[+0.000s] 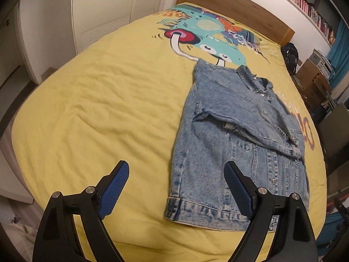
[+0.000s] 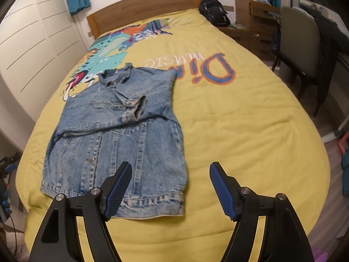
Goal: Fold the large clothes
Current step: 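Move both grippers to the jacket hem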
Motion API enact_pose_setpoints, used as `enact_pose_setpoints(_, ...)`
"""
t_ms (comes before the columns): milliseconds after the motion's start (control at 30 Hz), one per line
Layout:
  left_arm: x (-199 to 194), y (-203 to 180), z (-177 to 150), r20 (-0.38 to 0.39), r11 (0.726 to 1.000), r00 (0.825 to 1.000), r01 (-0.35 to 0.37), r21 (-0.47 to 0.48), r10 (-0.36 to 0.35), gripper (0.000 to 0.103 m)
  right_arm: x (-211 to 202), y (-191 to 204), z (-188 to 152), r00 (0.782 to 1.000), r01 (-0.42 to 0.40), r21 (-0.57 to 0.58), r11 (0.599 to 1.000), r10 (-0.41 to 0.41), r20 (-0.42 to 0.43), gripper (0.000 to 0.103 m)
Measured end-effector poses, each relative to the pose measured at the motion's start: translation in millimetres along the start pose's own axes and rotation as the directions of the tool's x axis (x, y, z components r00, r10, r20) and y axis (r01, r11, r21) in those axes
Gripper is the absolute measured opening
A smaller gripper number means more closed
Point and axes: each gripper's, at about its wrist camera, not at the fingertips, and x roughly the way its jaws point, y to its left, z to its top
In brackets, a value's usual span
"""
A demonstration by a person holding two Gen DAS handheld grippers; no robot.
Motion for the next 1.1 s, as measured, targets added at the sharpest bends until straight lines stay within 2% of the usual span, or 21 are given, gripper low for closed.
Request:
enact_pose_setpoints(267, 39.5, 17.7, -15.0, -0.082, 0.998, 0.996, 0.037, -0.053, -0.041, 0.085, 49.4, -9.7, -11.5, 0.994, -0.031, 0.032, 0.999, 0.034, -0.103, 0.077)
enact_pose_setpoints(700, 92.8, 6.5, -43.9, -0.230, 0.999, 0.973, 0.031, -0.006, -0.032, 0.085, 123.2, -5.0, -39.8, 0.961, -0.062, 0.037, 0.997, 0.069, -0.268, 0.077)
enact_pose_setpoints(933, 103.1, 14.6, -50.9, -0.283, 0.997, 0.957, 0.067, -0.026, -0.072, 0.085, 140.0, -3.8, -46.9, 0.948, -0.077, 0.033, 0.996, 0.084, -0.309, 0.077)
enact_pose_setpoints(1100, 104.2, 16.4, -54.2, -0.316, 0.992, 0.940, 0.123, -0.028, -0.125, 0.084, 145.8, -3.0, -49.6, 0.941, -0.108, 0.044, 0.993, 0.116, -0.317, 0.078)
